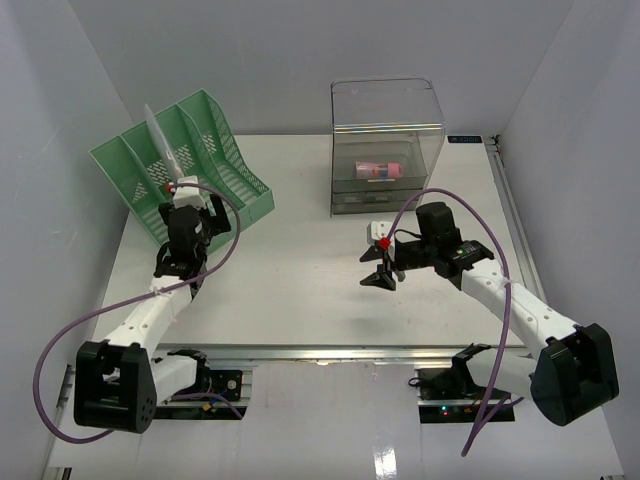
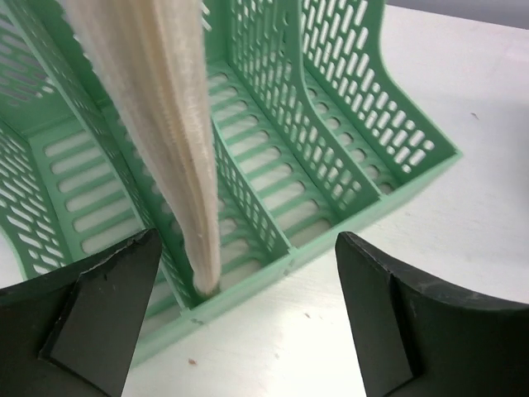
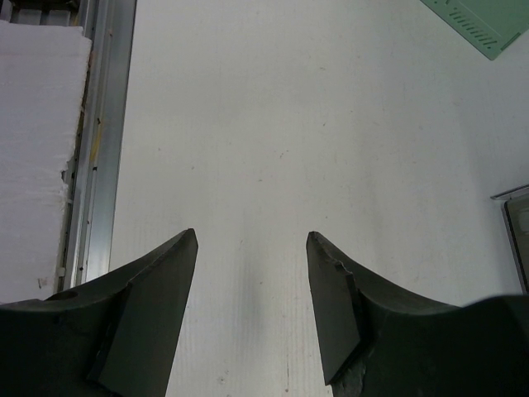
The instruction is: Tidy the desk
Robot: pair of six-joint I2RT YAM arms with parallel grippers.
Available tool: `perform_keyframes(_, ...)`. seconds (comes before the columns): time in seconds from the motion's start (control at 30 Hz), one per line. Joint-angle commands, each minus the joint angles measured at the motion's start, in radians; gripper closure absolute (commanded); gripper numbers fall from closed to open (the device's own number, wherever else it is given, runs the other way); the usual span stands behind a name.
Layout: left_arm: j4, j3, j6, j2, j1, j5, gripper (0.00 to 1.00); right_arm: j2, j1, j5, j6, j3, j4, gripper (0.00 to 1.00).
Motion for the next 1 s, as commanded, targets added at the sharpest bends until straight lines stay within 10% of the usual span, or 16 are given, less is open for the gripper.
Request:
perform_keyframes(0.0,-0.147,0.14,-0.046,-0.11,0.001,0.103,0.02,-0.013,-0.016,-0.02,-0.009,0.0,0.007,0.38)
perform_keyframes(0.23,-0.354,0.253,-0.087,-0.289,0.001,0.302,0.02,-0.019,-0.053,0.003,-0.001,0.004,0.006,0.1)
perform_keyframes(0.6,-0.393,0.113,-0.207,-0.415,0.001,1.099,0.02,-0.039,-0.095,0.24,0.15,0.042,-0.002,0.1)
perform_keyframes(0.97,-0.391,-0.056,-0.156,-0.602,-0.004,1.145,0.02,-0.074,-0.257,0.405,0.402,0.041,0.017,0.1)
